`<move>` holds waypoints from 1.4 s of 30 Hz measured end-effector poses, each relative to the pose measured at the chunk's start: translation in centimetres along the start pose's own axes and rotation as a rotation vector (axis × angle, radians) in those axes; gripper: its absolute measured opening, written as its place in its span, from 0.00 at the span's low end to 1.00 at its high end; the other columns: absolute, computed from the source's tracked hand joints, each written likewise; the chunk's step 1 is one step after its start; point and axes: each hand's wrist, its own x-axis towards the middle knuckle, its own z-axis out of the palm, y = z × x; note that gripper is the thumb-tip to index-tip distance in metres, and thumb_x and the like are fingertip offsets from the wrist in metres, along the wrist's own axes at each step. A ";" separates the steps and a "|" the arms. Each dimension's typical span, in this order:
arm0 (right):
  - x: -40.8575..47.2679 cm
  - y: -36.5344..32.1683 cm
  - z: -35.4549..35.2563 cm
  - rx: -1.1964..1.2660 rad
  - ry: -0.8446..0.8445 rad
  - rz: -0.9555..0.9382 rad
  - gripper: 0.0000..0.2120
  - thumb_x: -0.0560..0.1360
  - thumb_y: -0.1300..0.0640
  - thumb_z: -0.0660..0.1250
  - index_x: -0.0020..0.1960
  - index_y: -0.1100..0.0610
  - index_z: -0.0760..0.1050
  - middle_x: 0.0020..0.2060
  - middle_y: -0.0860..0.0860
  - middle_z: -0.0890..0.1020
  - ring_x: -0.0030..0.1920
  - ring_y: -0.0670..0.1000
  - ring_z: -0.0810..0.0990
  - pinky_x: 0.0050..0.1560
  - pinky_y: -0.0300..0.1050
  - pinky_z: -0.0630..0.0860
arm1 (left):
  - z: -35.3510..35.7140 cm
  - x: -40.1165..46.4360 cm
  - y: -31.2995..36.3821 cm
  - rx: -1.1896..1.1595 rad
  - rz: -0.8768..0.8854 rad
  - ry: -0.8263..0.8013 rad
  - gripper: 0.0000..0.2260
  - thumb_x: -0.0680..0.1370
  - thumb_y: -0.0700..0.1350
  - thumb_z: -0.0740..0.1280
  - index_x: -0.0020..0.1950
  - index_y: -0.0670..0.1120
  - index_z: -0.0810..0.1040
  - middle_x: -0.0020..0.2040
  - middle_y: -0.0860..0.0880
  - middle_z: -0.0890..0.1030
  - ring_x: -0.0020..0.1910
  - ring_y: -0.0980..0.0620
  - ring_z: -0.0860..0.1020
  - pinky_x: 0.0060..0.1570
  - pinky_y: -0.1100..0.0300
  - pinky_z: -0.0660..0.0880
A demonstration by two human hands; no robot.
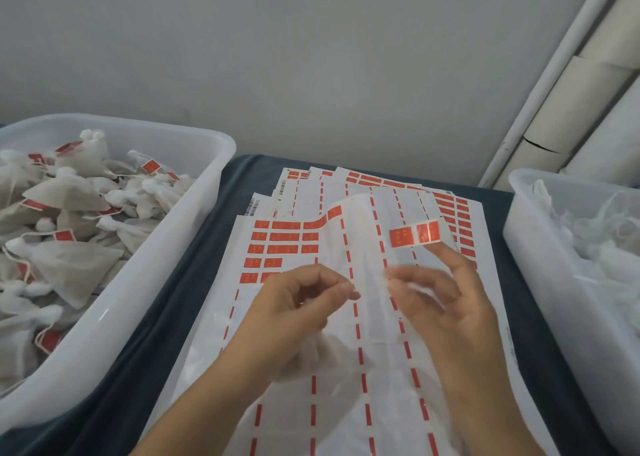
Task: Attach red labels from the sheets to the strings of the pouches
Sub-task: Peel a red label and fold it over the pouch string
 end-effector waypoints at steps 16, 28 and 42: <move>0.0 0.1 -0.3 -0.133 -0.285 -0.040 0.10 0.65 0.42 0.63 0.39 0.47 0.76 0.38 0.37 0.82 0.44 0.38 0.81 0.41 0.24 0.72 | -0.1 0.0 0.1 0.158 -0.012 -0.056 0.04 0.71 0.48 0.69 0.36 0.53 0.81 0.32 0.60 0.79 0.34 0.65 0.76 0.34 0.76 0.70; -0.2 0.3 0.2 -0.223 -0.190 -0.132 0.04 0.66 0.45 0.64 0.38 0.44 0.74 0.39 0.35 0.81 0.41 0.37 0.81 0.39 0.22 0.71 | 0.0 -0.3 0.3 0.086 -0.035 -0.047 0.05 0.71 0.50 0.69 0.38 0.51 0.83 0.32 0.56 0.79 0.32 0.61 0.75 0.33 0.73 0.71; 0.5 -0.3 -0.8 -0.126 -0.014 0.003 0.18 0.64 0.36 0.61 0.53 0.36 0.73 0.45 0.29 0.79 0.47 0.34 0.79 0.37 0.26 0.73 | 0.0 -0.2 0.1 -0.084 -0.083 -0.018 0.13 0.59 0.58 0.69 0.36 0.52 0.83 0.34 0.56 0.82 0.31 0.63 0.76 0.34 0.69 0.70</move>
